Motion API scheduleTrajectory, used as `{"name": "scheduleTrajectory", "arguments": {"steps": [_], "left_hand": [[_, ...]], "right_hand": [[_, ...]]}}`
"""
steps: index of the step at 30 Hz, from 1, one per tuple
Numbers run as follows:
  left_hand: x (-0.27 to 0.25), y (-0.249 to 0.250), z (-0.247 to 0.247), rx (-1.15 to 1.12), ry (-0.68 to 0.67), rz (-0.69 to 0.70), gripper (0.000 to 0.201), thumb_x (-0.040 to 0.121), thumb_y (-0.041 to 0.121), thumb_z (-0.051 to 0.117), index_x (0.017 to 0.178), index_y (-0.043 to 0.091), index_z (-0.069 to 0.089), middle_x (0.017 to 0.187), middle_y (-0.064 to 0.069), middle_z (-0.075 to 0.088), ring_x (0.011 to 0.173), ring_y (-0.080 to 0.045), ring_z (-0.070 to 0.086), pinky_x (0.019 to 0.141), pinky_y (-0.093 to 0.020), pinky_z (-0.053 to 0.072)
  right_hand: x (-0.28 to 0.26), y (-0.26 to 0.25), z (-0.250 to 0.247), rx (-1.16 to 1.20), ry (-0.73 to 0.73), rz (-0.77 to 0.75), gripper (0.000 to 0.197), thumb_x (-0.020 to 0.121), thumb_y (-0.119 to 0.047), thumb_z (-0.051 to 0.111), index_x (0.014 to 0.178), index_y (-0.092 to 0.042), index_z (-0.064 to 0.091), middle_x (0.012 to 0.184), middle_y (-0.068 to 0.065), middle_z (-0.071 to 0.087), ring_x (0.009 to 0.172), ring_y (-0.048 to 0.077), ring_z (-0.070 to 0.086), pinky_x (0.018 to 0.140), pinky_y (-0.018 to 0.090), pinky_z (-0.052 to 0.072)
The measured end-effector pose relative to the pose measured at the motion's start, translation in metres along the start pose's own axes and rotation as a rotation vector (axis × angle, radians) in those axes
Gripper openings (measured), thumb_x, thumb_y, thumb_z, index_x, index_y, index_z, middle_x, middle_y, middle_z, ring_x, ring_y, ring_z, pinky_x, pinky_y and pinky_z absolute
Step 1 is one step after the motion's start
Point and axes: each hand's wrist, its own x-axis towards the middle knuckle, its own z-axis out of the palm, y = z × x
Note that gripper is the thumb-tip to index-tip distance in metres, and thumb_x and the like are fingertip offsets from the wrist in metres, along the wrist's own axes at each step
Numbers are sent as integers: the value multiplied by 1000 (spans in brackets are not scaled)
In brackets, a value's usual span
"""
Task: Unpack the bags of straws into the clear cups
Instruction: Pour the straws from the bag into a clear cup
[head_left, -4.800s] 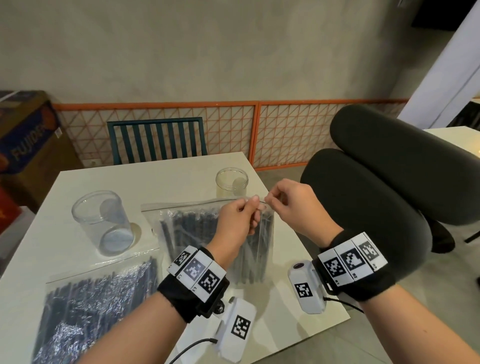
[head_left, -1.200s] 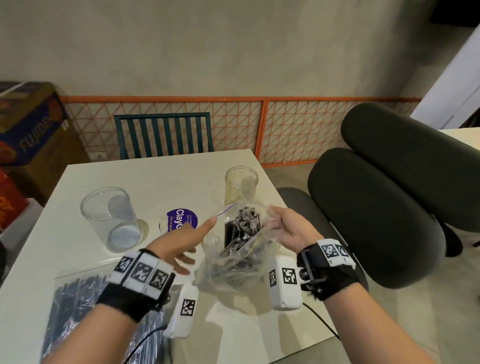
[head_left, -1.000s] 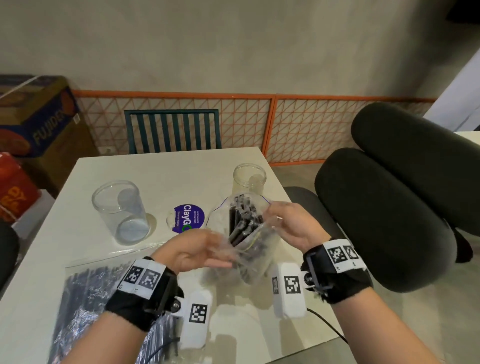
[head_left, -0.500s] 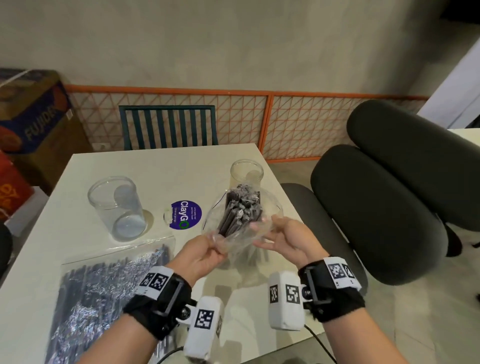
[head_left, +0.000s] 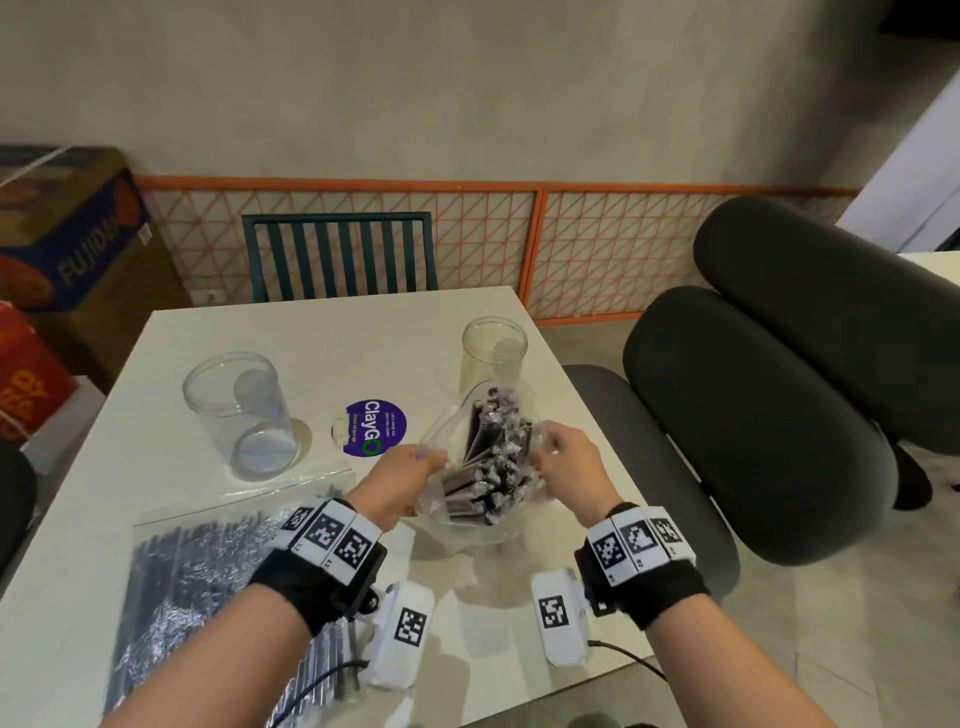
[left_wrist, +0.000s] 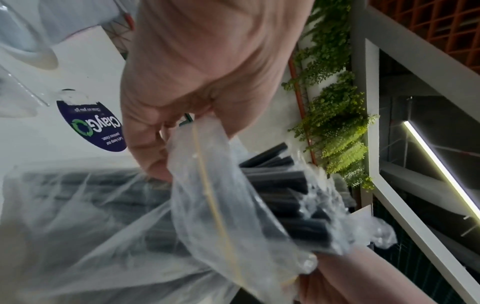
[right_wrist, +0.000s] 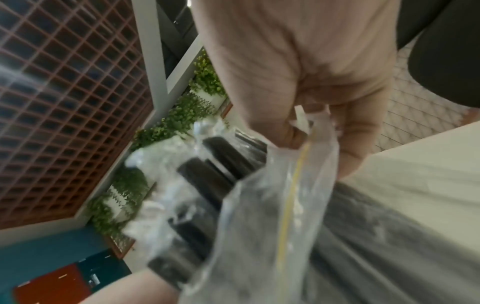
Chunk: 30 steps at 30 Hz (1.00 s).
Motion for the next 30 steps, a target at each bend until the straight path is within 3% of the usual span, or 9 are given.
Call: {"name": "scheduleTrajectory", "arguments": {"steps": [3,6,9,12,14,17,21,25,30], "left_hand": [[5,1,-2,-215,43,-128,34,90,-4,31,64,12,47,79,-6,52,71,-22,52,59,-34,48],[3,-2,-8,-376,20,-294,31,91,-6,29,67,9,42,70,-9,48,47,-25,58,37,-28,50],[-3,-6,-10,-424,-6,-316,14,92,7,34,88,6,47,75,-15,56,60,-28,59,41,-33,52],[-3,-4,-9,-459,22,-247,38,94,31,44,123,7,40,101,-21,63,77,-28,62,48,-33,53],[-4,-4,-4,-232,199,-87,58,89,34,55,136,14,27,132,-16,42,97,-28,53,51,-33,50],[-17,-10,6,160,215,58,60,93,41,48,141,22,19,140,-12,30,84,-21,52,44,-32,50],[-24,-11,13,-108,-98,-121,38,97,15,43,133,8,33,124,-18,50,73,-32,61,40,-35,55],[-20,-17,10,-373,-72,-172,28,94,0,39,77,3,61,68,-15,63,55,-26,60,46,-37,56],[-14,-28,2,-688,-43,-262,26,97,3,24,81,2,45,49,-13,59,37,-20,58,37,-26,51]], "right_hand": [[-2,0,1,309,42,288,36,82,8,30,57,-11,49,56,4,46,48,19,49,47,25,39],[-10,3,-1,716,-136,516,33,64,10,27,40,-8,41,41,6,41,34,18,49,53,31,45],[-9,10,-2,762,-298,488,35,89,-24,36,69,-11,62,63,10,67,63,27,65,70,42,54],[-2,12,-1,565,-323,398,32,92,-43,48,112,-21,59,107,14,69,84,33,71,72,46,59],[-1,11,2,432,-180,341,25,95,-28,47,106,-8,56,92,13,68,65,25,71,60,37,60],[-3,9,1,375,-22,286,26,97,-28,45,83,-8,54,80,15,60,63,24,64,54,31,55],[-9,5,9,372,-54,291,30,99,-29,41,83,-8,56,80,12,58,66,22,57,52,27,45],[-7,13,17,536,-78,391,32,99,-19,41,68,-14,49,72,5,51,62,17,49,55,30,41],[-5,23,13,672,-201,575,26,100,-20,35,109,-9,57,108,15,62,78,29,63,61,38,57]]}}
